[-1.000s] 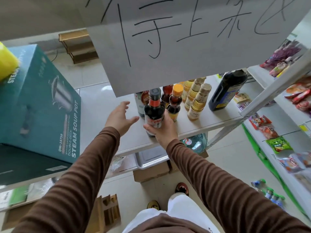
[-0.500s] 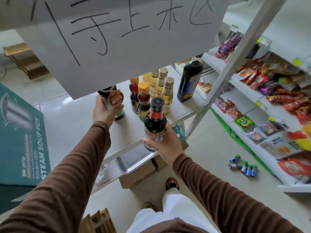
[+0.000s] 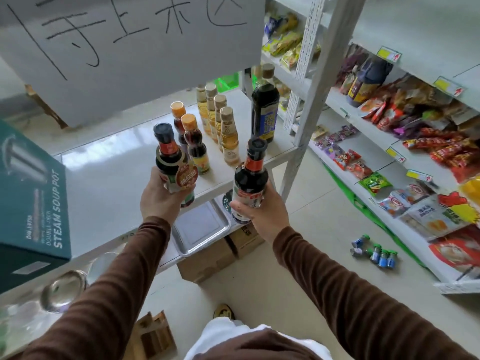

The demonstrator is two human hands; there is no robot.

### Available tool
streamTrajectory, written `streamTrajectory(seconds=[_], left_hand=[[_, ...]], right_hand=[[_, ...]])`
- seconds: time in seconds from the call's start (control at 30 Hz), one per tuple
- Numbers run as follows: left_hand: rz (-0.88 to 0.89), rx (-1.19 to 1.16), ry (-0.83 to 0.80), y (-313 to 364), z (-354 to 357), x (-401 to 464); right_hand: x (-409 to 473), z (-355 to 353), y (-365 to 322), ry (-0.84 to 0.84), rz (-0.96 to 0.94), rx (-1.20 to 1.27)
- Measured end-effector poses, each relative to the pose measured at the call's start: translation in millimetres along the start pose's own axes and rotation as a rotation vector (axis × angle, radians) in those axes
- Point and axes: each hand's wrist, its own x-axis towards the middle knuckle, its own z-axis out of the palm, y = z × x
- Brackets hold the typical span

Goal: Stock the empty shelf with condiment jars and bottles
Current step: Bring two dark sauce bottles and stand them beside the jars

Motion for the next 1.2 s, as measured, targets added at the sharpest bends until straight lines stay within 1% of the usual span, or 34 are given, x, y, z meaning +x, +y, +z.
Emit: streamTrajectory(seconds=[0.1, 0.2, 0.33, 0.5, 0.63, 0.83, 0.97, 1.07, 1.2], left_hand=[[0.055, 0.075, -0.016, 39, 28, -42], [0.098, 0.104, -0.067, 84, 72, -80], [0.12, 0.06, -0.178, 142, 149, -126], [0.161, -0.025, -0.328, 222, 249, -173], [0.216, -0.047, -0.46, 284, 325, -195], [0.355, -0.095, -0.616, 366, 436, -197], [0.419, -0.127, -0.701, 417, 516, -178], [0.506, -0.119, -0.754, 461, 573, -159], [0.574, -0.121, -0.814, 525, 637, -132]], right_hand=[[-16, -46, 8, 0.012, -0.02, 0.026], [-38, -106, 22, 0.057, -0.014, 0.018], [-67, -203, 42, 0.127, 0.012, -0.012], [-89, -322, 67, 0.295, 0.084, -0.024], [-92, -405, 83, 0.434, 0.125, 0.005], [-69, -515, 103, 0.626, 0.148, -0.025], [-35, -581, 115, 0.765, 0.162, -0.011], [-3, -629, 120, 0.858, 0.18, -0.032], [38, -685, 118, 0.949, 0.211, -0.037]])
